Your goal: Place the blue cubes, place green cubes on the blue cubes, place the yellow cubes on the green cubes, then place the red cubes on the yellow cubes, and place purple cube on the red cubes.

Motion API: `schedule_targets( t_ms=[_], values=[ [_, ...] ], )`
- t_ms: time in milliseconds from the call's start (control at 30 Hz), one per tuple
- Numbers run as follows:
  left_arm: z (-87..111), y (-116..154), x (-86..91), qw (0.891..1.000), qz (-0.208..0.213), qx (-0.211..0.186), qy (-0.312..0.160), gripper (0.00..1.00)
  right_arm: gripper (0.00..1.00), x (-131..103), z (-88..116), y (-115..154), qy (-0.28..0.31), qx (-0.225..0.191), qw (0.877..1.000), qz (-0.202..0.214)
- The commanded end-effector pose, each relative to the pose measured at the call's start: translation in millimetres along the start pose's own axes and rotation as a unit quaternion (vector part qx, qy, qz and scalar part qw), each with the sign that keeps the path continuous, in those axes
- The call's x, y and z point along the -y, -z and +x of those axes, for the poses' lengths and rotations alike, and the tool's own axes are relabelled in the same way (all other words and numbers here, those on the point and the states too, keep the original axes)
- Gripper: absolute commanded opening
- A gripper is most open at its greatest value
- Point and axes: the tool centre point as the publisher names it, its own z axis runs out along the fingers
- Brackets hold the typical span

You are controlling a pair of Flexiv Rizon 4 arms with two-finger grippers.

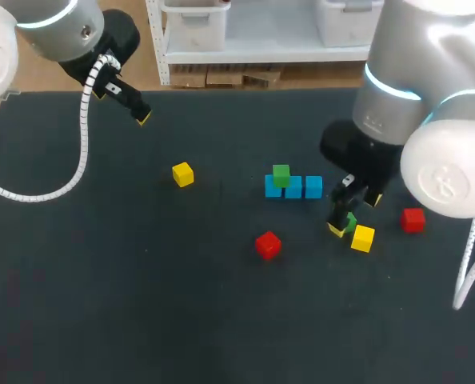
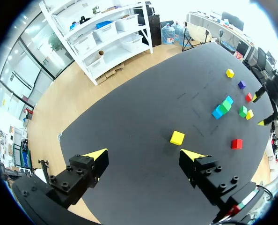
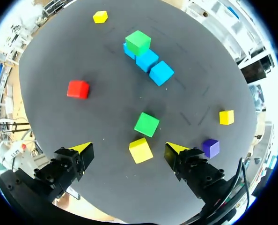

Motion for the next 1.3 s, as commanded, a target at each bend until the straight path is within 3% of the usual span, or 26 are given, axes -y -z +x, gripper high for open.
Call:
schedule_targets(
  t_ms=[33, 333, 900, 967, 1000, 1033, 1133, 1300],
  values=[
    [-0.7, -0.3, -1.1, 1.0, 0.002, 0.0, -0.001, 1.0, 1.0, -0.5, -3.9, -12.9, -0.004, 0.004, 1.0, 0.0],
    [-0.7, -0.3, -1.1, 1.0, 0.002, 0.0, -0.001, 1.0, 1.0, 5.6, -13.1, -35.0, -0.007, 0.002, 1.0, -0.001],
    [-0.7, -0.3, -1.1, 1.0, 0.002, 0.0, -0.001, 1.0, 1.0, 15.0, -26.4, -53.2, -0.008, -0.015, 1.0, 0.019],
    [-0.7, -0.3, -1.1, 1.0, 0.002, 0.0, -0.001, 1.0, 0.92, 14.8, -27.0, -53.9, -0.008, -0.018, 1.0, 0.022],
    [-0.7, -0.3, -1.1, 1.0, 0.002, 0.0, -0.001, 1.0, 0.84, 14.8, -27.2, -54.3, -0.008, -0.019, 1.0, 0.023],
    [-0.7, -0.3, -1.1, 1.0, 0.002, 0.0, -0.001, 1.0, 0.7, 15.0, -27.3, -54.8, -0.009, -0.02, 0.999, 0.023],
    [-0.7, -0.3, -1.1, 1.0, 0.002, 0.0, -0.001, 1.0, 0.51, 16.0, -26.6, -55.7, -0.014, -0.023, 0.999, 0.023],
    [-0.7, -0.3, -1.1, 1.0, 0.002, 0.0, -0.001, 1.0, 0.32, 18.2, -24.4, -57.5, -0.014, -0.03, 0.999, 0.025]
  ],
)
